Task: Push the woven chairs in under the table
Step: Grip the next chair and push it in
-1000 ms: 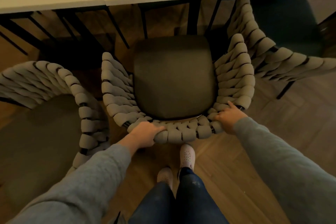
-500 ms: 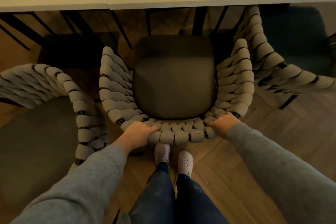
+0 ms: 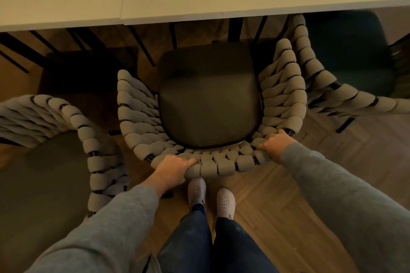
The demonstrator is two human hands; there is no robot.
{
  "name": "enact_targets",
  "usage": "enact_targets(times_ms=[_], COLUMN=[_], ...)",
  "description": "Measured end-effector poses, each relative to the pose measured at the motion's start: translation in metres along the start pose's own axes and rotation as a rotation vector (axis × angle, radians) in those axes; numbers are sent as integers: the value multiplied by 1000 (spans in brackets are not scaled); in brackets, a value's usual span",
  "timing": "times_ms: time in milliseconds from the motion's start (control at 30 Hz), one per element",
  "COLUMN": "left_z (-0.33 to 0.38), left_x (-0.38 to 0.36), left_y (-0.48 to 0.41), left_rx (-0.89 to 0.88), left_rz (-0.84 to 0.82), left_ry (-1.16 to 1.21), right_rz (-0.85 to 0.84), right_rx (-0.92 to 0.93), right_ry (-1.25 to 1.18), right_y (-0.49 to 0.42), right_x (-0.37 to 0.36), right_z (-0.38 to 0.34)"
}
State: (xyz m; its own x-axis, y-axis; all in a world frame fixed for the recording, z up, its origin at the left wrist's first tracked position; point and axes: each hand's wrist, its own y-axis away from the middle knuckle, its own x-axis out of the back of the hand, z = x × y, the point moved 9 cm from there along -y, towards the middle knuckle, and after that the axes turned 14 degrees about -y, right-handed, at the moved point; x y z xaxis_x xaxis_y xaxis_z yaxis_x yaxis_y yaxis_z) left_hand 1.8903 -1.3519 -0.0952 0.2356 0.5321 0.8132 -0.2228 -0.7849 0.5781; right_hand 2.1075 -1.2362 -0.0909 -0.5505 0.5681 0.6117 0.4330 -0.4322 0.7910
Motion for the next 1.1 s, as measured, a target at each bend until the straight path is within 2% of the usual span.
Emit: enact_targets(times_ms=[167,467,700,900,1100], left_z=[-14,-63,-98,-123,-133], left_x=[12,47,62,78,69], left_y=[-20,-66,-100,-126,-134], left_rx=[0,17,45,29,24], left_rz=[-17,-1,-5,15,-1], left_ry=[-52,-84,-56,-106,-170], right_rz=[47,184,195,206,216], right_rx=[-25,-54,-62,-106,-69], right_ry=[-52,-115,-123,-146,-156], right_y=[-16,-52,-82,-101,-109], right_x=[1,48,80,101,106], right_z=[13,35,53,61,59])
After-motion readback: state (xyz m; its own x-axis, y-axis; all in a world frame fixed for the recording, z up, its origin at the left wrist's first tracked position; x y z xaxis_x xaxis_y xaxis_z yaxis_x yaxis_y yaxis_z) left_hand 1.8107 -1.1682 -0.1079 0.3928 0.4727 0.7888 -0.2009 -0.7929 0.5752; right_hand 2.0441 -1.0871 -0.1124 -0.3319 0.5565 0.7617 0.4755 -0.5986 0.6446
